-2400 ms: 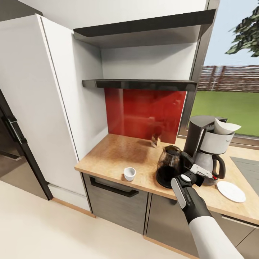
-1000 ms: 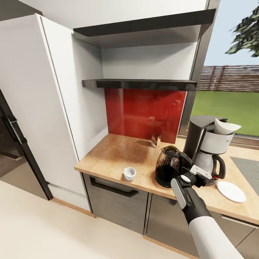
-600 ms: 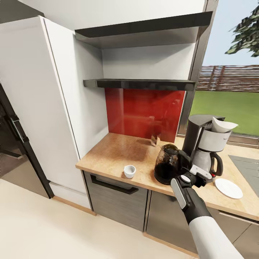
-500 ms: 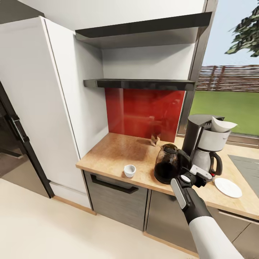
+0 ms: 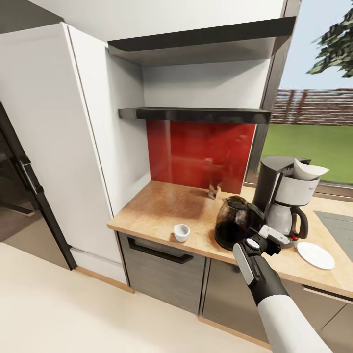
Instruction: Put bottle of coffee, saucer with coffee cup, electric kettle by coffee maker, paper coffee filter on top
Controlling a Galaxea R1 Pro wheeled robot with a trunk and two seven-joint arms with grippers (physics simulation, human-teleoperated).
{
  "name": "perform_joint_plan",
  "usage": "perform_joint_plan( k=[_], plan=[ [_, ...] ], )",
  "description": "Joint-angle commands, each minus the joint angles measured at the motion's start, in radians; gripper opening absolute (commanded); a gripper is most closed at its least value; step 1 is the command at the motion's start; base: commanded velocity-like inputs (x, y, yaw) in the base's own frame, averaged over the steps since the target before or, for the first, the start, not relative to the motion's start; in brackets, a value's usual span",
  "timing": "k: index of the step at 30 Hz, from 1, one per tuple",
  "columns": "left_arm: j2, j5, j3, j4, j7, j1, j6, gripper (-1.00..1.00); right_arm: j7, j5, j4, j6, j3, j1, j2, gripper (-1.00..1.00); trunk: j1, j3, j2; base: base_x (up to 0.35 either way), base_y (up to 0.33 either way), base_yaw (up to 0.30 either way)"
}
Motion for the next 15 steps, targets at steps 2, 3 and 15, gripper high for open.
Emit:
perform_joint_plan(
  k=[2,3,15],
  plan=[
    [0.000,0.004,-0.001,-0.001,0.001,0.000,-0.002,1.00,-0.003,0.000,-0.002,0.010,-0.001,-0.001,0.001,1.00,0.001,-0.002,-0.002,0.000,0.188,0.000],
    [-0.001,0.004,-0.001,-0.001,0.001,0.000,-0.002,1.00,-0.003,0.000,-0.002,0.010,-0.001,-0.001,0.001,1.00,0.001,-0.002,-0.002,0.000,0.160,0.000],
    [0.003,0.003,0.000,-0.004,0.002,0.000,-0.003,1.00,-0.003,-0.001,-0.002,0.010,0.002,-0.001,0.002,1.00,0.001,-0.002,-0.002,-0.152,0.061,0.000]
  ],
)
